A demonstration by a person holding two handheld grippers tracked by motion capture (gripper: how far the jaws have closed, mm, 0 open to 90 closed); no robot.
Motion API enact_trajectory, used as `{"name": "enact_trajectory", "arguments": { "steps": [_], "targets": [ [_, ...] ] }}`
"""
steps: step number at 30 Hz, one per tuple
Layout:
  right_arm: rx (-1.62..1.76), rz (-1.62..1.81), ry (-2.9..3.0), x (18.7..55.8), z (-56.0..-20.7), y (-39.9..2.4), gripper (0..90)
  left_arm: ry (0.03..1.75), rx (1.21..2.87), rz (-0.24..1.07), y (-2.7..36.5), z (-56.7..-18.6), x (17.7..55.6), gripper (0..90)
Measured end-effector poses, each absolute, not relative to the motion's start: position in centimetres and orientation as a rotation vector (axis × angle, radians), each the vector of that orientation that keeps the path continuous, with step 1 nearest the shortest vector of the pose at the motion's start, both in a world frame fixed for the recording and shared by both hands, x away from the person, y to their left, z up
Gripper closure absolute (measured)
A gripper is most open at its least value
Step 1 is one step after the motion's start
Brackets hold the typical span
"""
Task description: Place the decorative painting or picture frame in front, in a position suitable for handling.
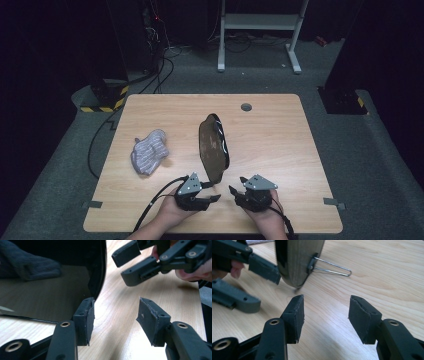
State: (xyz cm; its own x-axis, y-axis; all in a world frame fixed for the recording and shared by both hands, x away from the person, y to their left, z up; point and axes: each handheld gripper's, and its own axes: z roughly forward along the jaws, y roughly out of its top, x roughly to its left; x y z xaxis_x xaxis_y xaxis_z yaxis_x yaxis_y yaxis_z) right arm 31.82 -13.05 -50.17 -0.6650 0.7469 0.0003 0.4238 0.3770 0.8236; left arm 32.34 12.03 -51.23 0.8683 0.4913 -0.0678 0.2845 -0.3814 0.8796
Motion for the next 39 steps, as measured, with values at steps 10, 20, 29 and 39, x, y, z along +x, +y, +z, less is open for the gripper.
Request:
{"name": "enact_trajectory", "arguments": {
  "steps": [10, 20, 29, 39],
  "targets": [
    [0.932, 1.278, 2.312, 32.4, -49.9, -10.8, 44.3, 0.751, 1.925, 0.363, 17.3, -51.1, 33.3, 45.8],
    [0.864, 1.348, 2.274, 33.4, -49.3, -8.7, 52.4, 0.933, 1.839, 0.439, 22.7, -51.2, 33.0, 44.8],
    [0.866, 1.347, 2.265, 34.2, -49.0, -8.8, 65.7, 0.997, 1.796, 0.429, 24.8, -51.3, 32.9, 42.5],
    [0.961, 1.319, 2.194, 35.1, -49.3, -10.5, 65.1, 1.03, 1.795, 0.411, 24.9, -51.6, 33.3, 42.8]
  ]
}}
